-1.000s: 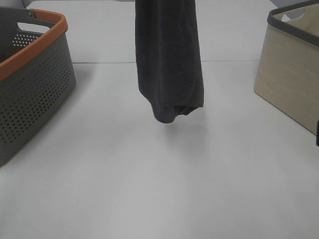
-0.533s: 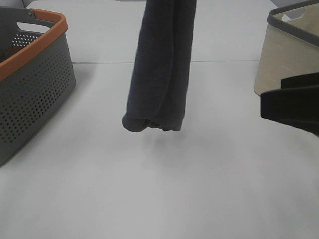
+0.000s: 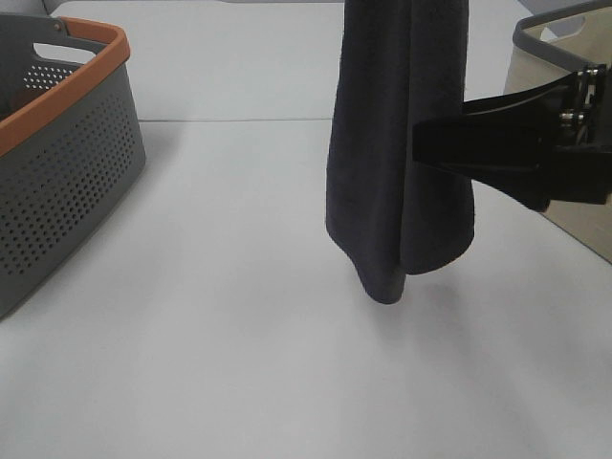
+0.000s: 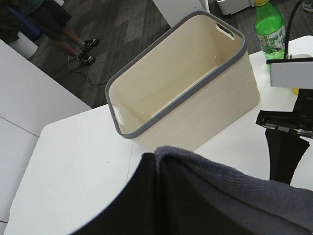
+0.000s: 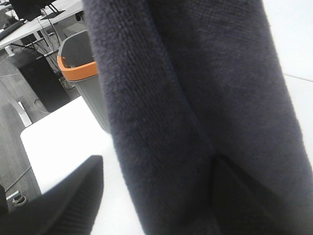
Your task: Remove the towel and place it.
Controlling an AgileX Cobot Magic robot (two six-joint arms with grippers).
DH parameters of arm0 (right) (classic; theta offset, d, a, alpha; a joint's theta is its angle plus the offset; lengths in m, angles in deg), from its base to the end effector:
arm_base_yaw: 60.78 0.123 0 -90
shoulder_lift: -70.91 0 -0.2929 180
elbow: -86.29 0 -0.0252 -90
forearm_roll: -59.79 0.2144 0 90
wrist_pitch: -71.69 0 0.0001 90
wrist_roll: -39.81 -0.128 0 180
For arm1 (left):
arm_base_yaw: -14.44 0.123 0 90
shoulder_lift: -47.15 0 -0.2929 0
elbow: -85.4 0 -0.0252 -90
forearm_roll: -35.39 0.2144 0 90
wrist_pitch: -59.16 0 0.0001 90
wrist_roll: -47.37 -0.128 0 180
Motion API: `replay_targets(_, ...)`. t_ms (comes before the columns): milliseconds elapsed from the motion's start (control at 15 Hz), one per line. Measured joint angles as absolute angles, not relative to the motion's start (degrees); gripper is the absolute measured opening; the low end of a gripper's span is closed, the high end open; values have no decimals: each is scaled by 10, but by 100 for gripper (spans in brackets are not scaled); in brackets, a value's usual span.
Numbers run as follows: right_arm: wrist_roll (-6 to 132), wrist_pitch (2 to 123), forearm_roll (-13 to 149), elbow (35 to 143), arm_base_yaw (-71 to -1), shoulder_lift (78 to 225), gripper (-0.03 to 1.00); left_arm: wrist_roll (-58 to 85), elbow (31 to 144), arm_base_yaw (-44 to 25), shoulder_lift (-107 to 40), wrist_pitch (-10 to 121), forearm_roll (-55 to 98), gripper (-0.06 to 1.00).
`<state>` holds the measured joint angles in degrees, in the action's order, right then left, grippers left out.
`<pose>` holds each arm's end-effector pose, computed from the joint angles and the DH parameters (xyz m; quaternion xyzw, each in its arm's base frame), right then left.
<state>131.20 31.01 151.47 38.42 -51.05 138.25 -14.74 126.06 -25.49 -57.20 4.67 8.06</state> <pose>0.1640 0.1128 0.2857 -0.2502 0.7683 0.3369 0.4834 0.2463 -0.2686 0.4743 0.6362 0.5392 -0.1351 0.5351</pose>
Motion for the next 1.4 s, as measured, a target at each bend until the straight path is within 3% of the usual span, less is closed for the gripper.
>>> replay_targets(200, 1346, 293, 1537, 388, -510, 1425, 56, -148, 1261, -255, -572, 47, 81, 0)
replay_targets(533, 1361, 165, 1536, 389, -507, 1491, 56, -148, 1261, -255, -572, 47, 81, 0)
replay_targets(933, 1395, 322, 1571, 389, -507, 1503, 56, -148, 1261, -255, -572, 32, 94, 0)
replay_targets(1400, 1513, 147, 1593, 392, -505, 1625, 56, -148, 1261, -255, -572, 19, 95, 0)
